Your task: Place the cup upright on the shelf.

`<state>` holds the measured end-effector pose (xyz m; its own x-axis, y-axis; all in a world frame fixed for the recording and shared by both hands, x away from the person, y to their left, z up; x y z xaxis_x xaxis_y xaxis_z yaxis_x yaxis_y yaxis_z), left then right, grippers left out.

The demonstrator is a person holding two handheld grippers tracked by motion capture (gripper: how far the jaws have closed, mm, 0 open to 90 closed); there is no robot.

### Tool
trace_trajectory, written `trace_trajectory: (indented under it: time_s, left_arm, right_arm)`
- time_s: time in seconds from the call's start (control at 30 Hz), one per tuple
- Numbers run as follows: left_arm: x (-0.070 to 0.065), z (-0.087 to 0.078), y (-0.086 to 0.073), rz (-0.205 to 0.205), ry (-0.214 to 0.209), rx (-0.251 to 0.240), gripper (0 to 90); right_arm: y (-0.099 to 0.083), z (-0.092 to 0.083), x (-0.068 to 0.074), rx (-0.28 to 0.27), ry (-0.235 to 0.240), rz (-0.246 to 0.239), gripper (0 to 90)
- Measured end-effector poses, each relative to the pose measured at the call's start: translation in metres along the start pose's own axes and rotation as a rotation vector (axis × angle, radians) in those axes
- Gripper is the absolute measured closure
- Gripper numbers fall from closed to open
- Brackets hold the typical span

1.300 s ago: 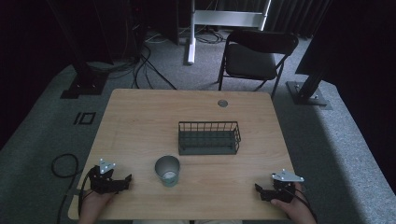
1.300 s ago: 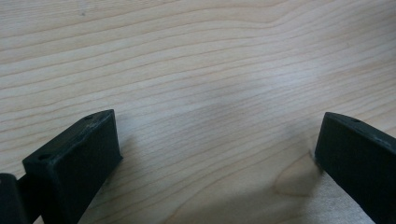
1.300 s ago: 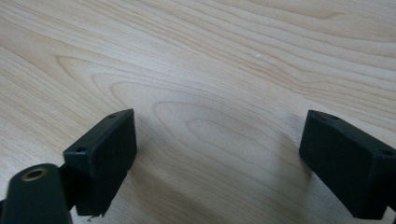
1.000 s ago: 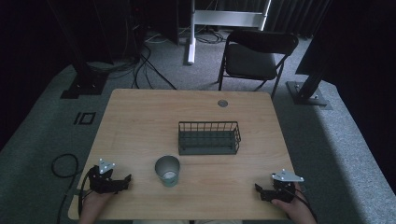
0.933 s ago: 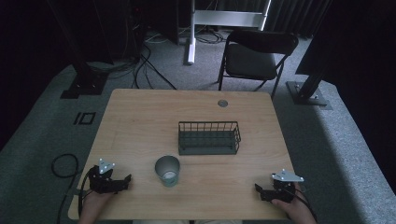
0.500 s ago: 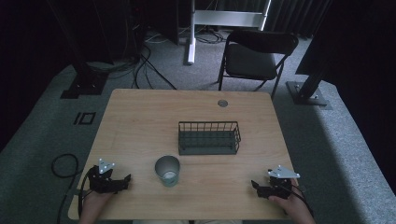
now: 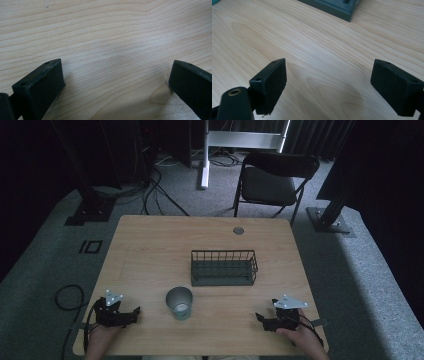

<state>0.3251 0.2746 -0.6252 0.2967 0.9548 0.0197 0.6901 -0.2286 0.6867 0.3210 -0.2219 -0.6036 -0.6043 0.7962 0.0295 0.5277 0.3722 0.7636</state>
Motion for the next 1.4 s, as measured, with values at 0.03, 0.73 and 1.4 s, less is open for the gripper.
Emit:
trace_trajectory:
  time_s: [0.03, 0.73, 1.4]
  left_arm:
    - [0.000, 0.000, 0.000, 0.000, 0.000, 0.000, 0.6]
    - [0.000, 0.000, 0.000, 0.000, 0.000, 0.000, 0.5]
    - [0.000, 0.000, 0.000, 0.000, 0.000, 0.000, 0.5]
  right_arm:
    - [0.002, 0.001, 0.002, -0.007, 0.005, -0.004, 13.1]
    - [0.038, 0.032, 0.066, -0.026, 0.160, -0.116, 15.0]
    - [0.068, 0.061, 0.129, -0.053, 0.291, -0.198, 15.1]
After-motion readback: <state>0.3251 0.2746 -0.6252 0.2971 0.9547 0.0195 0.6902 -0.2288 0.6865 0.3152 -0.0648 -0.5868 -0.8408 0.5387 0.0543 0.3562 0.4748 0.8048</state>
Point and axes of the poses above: each handheld gripper's, and its own axes: z roughly forward along the jaws, y roughly out of its top, x roughly to its left, the point moved 9 cm from there along z, roughly forward along the jaws, and after that the axes turned 1 degree about z, right-handed, at the moved point
